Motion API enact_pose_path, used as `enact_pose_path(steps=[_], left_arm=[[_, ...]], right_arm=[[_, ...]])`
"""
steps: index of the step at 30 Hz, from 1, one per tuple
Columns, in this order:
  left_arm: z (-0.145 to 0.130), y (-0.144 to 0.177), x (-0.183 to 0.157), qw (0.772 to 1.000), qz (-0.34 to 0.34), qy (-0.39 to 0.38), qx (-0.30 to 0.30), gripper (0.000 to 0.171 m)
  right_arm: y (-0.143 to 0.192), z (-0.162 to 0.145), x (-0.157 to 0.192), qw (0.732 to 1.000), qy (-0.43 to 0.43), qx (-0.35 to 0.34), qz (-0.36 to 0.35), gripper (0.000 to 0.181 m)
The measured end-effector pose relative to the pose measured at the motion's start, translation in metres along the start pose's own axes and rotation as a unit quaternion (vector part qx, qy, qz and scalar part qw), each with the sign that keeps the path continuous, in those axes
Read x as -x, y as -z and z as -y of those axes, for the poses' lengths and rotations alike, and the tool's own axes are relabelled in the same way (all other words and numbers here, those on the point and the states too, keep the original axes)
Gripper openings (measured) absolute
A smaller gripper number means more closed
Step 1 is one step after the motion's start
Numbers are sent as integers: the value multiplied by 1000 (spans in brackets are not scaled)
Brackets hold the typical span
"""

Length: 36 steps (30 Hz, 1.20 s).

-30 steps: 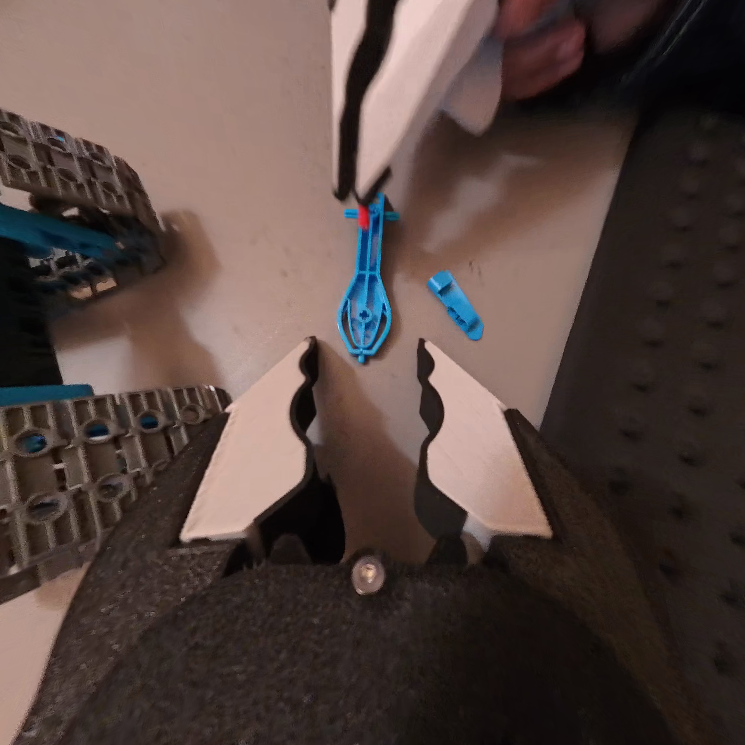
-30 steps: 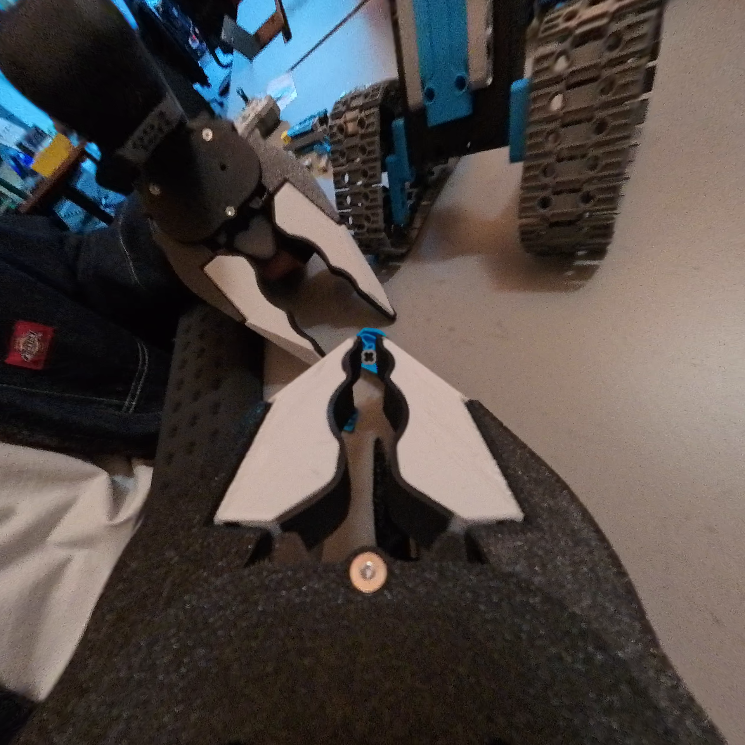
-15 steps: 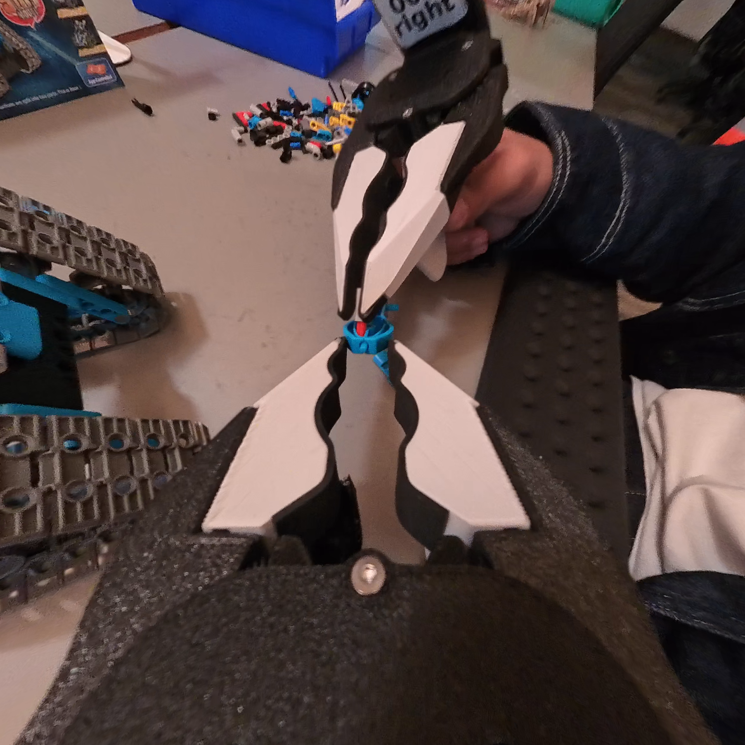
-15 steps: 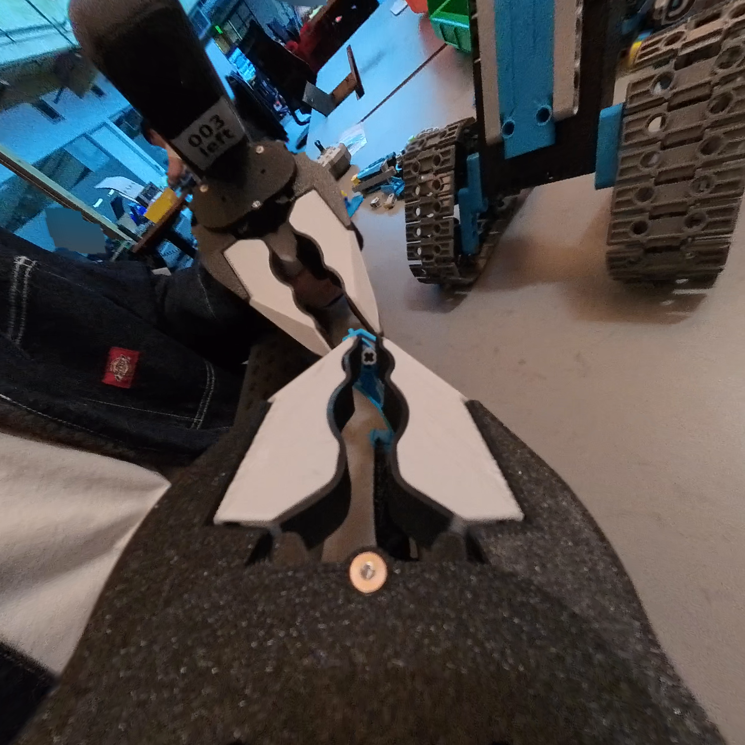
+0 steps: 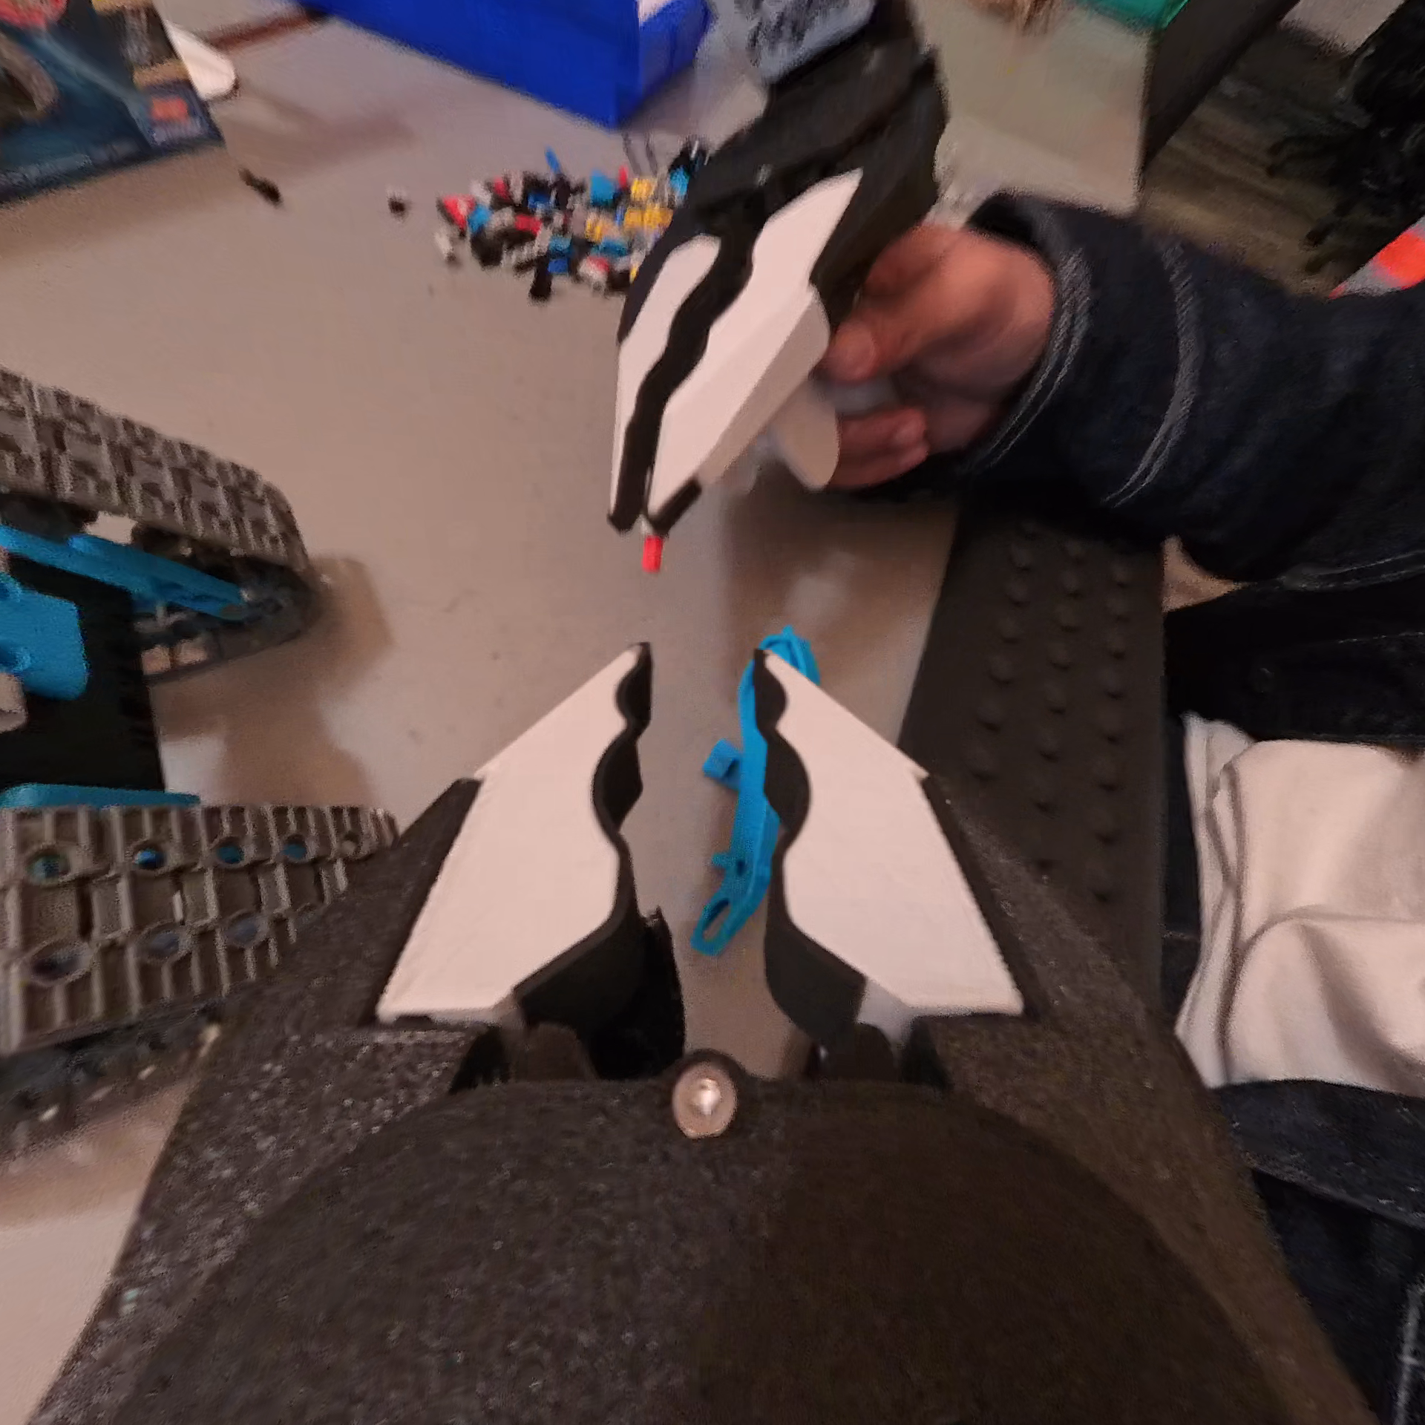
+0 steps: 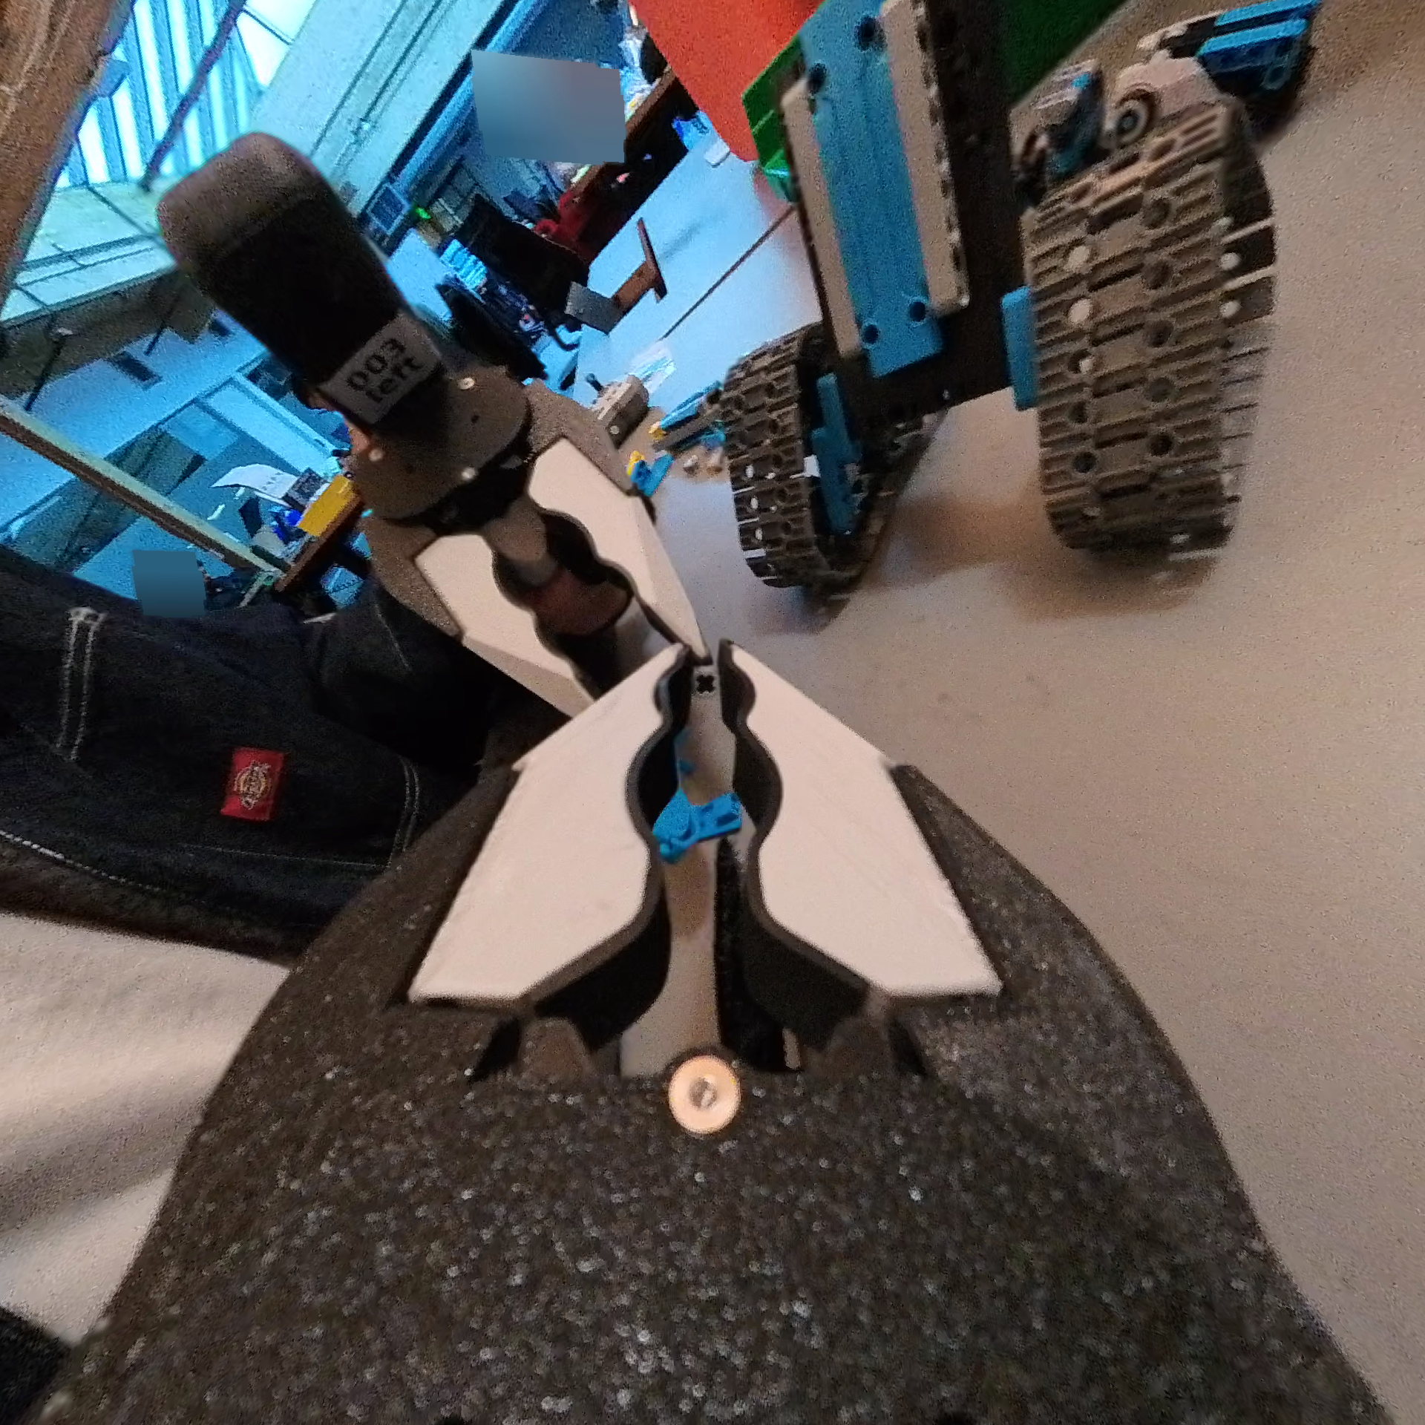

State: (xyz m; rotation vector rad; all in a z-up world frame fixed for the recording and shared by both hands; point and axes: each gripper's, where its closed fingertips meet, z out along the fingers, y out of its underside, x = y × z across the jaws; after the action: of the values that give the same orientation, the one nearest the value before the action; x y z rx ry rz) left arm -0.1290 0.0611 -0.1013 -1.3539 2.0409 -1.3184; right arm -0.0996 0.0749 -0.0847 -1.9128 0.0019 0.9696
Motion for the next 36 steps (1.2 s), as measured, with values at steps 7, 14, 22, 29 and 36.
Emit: enact_pose_path(steps=[7, 14, 22, 29, 36], left_arm=[[-24, -8, -24, 982, 28, -125, 136, 43], [-35, -33, -11, 940, -1, -228, 253, 40], [-48, -36, -4, 921, -65, -223, 313, 35], [-53, -35, -3, 955, -77, -157, 239, 12], [-52, -36, -3, 967, -84, -144, 195, 11]], right_arm=[[15, 8, -16, 999, 6, -13, -43, 5], [22, 11, -18, 999, 4, -19, -49, 5], [40, 17, -20, 998, -29, -46, -36, 4], [11, -57, -10, 977, 129, 157, -69, 4], [1, -71, -8, 966, 167, 189, -55, 4]])
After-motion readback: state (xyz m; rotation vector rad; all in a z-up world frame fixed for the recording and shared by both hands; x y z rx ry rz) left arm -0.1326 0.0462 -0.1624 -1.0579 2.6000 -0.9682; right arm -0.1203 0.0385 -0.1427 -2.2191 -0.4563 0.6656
